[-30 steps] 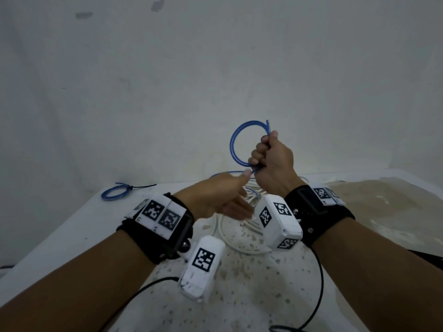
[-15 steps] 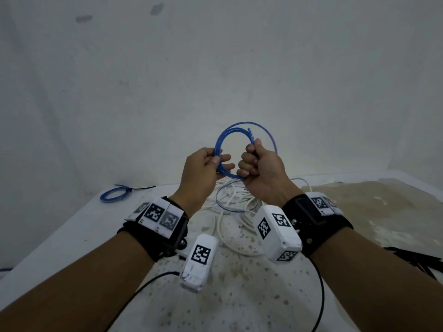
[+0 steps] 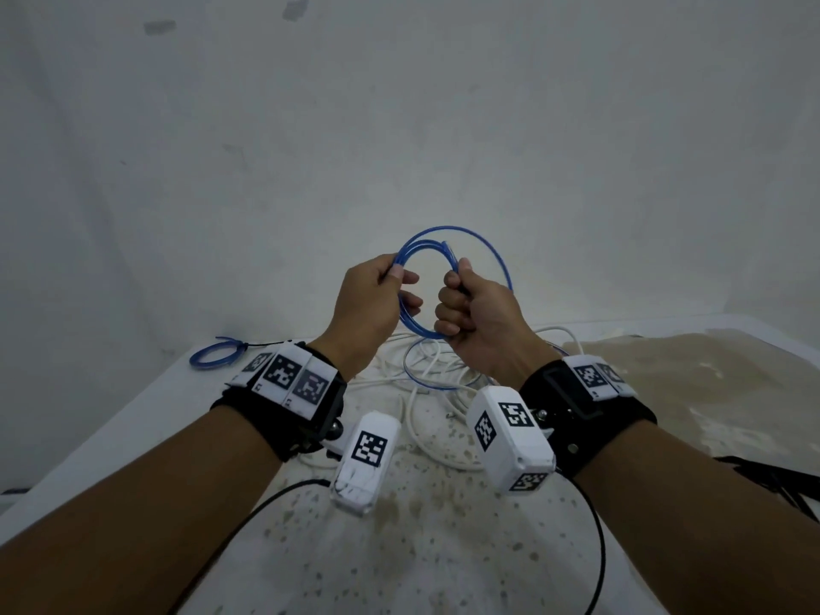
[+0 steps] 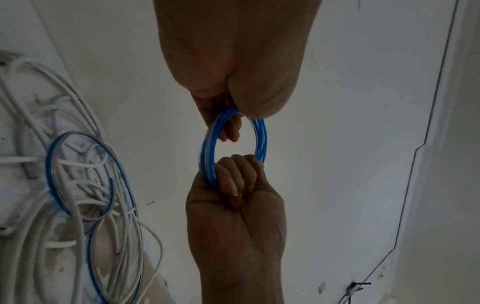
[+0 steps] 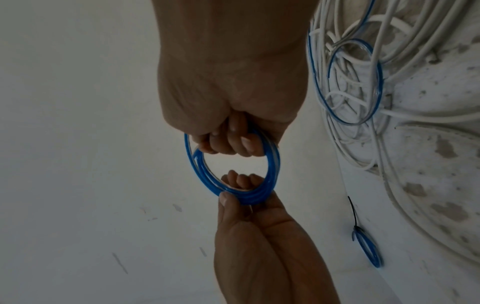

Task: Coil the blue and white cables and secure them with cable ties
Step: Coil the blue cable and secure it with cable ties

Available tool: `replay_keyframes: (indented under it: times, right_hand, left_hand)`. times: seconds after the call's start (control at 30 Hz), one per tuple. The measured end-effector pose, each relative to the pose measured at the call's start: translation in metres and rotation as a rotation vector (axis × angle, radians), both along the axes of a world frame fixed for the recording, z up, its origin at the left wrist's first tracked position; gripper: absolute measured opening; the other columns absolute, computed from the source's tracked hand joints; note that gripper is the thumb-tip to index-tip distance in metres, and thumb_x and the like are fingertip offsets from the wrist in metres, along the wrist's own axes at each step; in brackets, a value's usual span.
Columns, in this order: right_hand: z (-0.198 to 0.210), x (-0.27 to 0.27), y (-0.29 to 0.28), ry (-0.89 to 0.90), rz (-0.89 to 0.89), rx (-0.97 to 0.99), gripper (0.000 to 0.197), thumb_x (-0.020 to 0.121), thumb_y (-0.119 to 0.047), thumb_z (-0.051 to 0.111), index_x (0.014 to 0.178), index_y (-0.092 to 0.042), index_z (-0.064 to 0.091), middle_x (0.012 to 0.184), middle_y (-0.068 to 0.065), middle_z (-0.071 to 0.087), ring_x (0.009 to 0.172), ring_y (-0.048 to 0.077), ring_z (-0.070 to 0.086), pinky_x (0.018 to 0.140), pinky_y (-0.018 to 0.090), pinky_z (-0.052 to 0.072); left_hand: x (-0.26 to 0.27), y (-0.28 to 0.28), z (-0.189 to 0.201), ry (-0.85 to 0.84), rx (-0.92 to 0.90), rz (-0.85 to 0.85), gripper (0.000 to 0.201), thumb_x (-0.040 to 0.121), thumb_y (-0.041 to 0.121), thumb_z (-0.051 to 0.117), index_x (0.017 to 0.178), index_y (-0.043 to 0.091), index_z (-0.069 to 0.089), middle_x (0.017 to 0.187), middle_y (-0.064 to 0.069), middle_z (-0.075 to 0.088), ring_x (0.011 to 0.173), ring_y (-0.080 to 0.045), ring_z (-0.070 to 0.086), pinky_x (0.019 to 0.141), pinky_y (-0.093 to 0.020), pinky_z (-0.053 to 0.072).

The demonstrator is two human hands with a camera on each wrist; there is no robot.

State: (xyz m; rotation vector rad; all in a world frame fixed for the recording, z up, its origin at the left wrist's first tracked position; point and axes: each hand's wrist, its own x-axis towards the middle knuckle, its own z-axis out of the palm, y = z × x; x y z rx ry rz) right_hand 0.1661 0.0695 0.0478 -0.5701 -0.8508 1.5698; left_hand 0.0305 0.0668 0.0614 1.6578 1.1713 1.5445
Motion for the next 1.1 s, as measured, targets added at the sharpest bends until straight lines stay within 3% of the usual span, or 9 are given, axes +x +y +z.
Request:
replay_keyframes:
  times: [0.17,0.37,0.57,0.8,0.93,1.1]
  right_hand:
    - [-0.003,-0.008,0.0,-0.117,0.061,0.022,0.041,0.105,-0.037,0.04,0.07,-0.017,0.046,0.05,-0.006,0.024,0.039,0.009,0.018,0.038,0.021,0.022]
    - [-0.01,-0.014,0.001,-0.08,0.082,-0.004,0.041,0.105,-0.038,0.04,0.07,-0.017,0.047,0.051,-0.006,0.024,0.04,0.009,0.018,0.039,0.021,0.021]
    - [-0.01,-0.015,0.003,-0.162,0.086,-0.011,0.04,0.104,-0.038,0.041,0.07,-0.017,0.046,0.054,-0.006,0.024,0.041,0.009,0.018,0.041,0.022,0.022]
    - [-0.01,-0.013,0.002,-0.222,0.109,-0.008,0.04,0.104,-0.037,0.041,0.07,-0.017,0.046,0.053,-0.006,0.024,0.043,0.009,0.017,0.041,0.022,0.022]
    - [-0.011,-0.017,0.0,-0.292,0.117,0.014,0.04,0.105,-0.036,0.039,0.07,-0.017,0.045,0.052,-0.007,0.025,0.043,0.009,0.018,0.042,0.022,0.021]
    - [-0.011,-0.016,-0.002,-0.303,0.168,0.026,0.04,0.106,-0.035,0.037,0.07,-0.017,0.044,0.051,-0.007,0.024,0.041,0.008,0.018,0.041,0.021,0.021]
  left_hand:
    - [-0.011,0.003,0.0,-0.096,-0.007,0.0,0.027,0.104,0.009,0.039,0.12,0.009,0.06,0.096,-0.005,0.065,0.06,-0.007,0.062,0.065,-0.023,0.056]
    - [-0.026,0.001,0.002,0.071,0.037,-0.04,0.03,0.102,0.005,0.041,0.122,0.008,0.064,0.093,-0.003,0.07,0.056,-0.004,0.056,0.055,-0.019,0.047]
    - [-0.035,-0.001,0.011,0.069,-0.046,-0.118,0.027,0.103,0.005,0.042,0.117,0.007,0.065,0.097,-0.008,0.073,0.057,-0.011,0.061,0.053,-0.024,0.048]
    - [-0.039,-0.001,0.022,0.18,-0.111,-0.187,0.032,0.102,0.001,0.036,0.118,0.004,0.064,0.09,-0.007,0.069,0.045,-0.012,0.051,0.046,-0.025,0.045]
    - [-0.04,0.0,0.024,0.269,-0.112,-0.194,0.031,0.105,0.011,0.037,0.11,0.004,0.067,0.084,-0.007,0.06,0.043,-0.011,0.038,0.044,-0.027,0.045]
    - [-0.04,0.003,0.025,0.197,-0.222,-0.161,0.03,0.104,0.014,0.039,0.107,-0.001,0.066,0.078,-0.006,0.054,0.041,-0.01,0.031,0.041,-0.024,0.039]
